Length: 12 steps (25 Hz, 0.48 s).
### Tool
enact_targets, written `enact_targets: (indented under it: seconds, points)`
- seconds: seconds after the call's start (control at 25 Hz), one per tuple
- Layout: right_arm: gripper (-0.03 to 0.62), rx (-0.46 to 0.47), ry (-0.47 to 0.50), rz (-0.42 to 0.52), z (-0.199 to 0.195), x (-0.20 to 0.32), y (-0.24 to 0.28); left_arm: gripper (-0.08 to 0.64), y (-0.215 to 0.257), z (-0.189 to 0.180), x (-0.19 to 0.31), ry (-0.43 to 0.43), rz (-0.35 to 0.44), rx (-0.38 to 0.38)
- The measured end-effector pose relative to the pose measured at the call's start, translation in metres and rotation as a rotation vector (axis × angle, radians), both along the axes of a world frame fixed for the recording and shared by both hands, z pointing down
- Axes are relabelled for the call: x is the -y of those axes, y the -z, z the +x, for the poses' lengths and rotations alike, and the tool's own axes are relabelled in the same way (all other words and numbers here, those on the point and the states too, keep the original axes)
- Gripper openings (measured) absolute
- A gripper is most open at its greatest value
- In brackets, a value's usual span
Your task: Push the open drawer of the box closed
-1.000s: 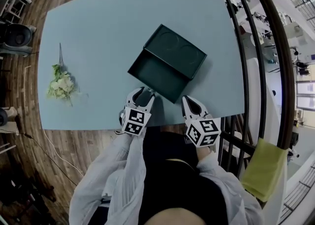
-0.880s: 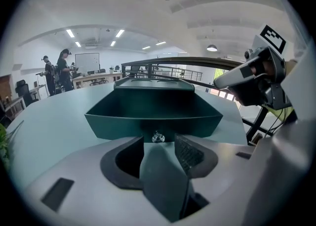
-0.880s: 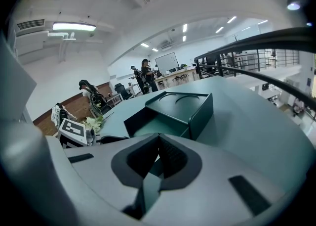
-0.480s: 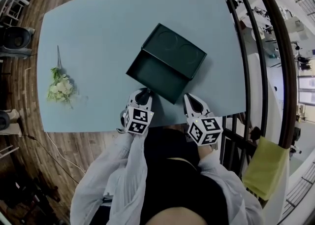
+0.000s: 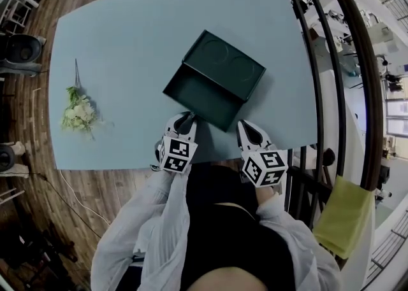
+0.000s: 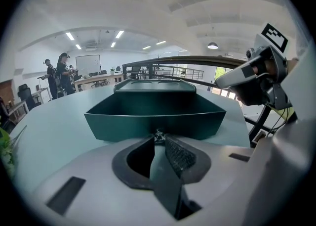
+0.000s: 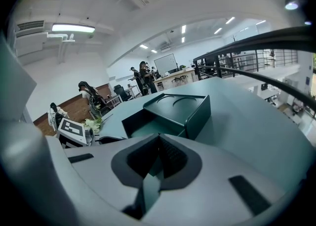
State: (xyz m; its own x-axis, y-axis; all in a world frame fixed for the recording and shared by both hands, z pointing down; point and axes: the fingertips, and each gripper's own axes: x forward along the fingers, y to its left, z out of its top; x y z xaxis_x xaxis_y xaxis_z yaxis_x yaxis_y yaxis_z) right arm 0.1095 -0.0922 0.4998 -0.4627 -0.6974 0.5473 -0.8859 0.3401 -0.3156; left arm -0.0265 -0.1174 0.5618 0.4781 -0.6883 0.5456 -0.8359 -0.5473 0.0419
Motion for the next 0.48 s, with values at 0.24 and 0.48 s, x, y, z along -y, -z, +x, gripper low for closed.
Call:
enact_targets:
  seconds: [0.24, 0.48]
  points:
    - [0.009, 0.004, -0.014, 0.010, 0.0051, -0.0041, 0.0029, 0.078, -0.0004, 0.0007, -0.0002, -0.007, -0.001, 0.007]
    - [0.009, 0.002, -0.021, 0.003, 0.0088, -0.0088, -0.0017, 0.078, -0.0022, 0.0032, 0.0035, -0.012, -0.001, 0.010]
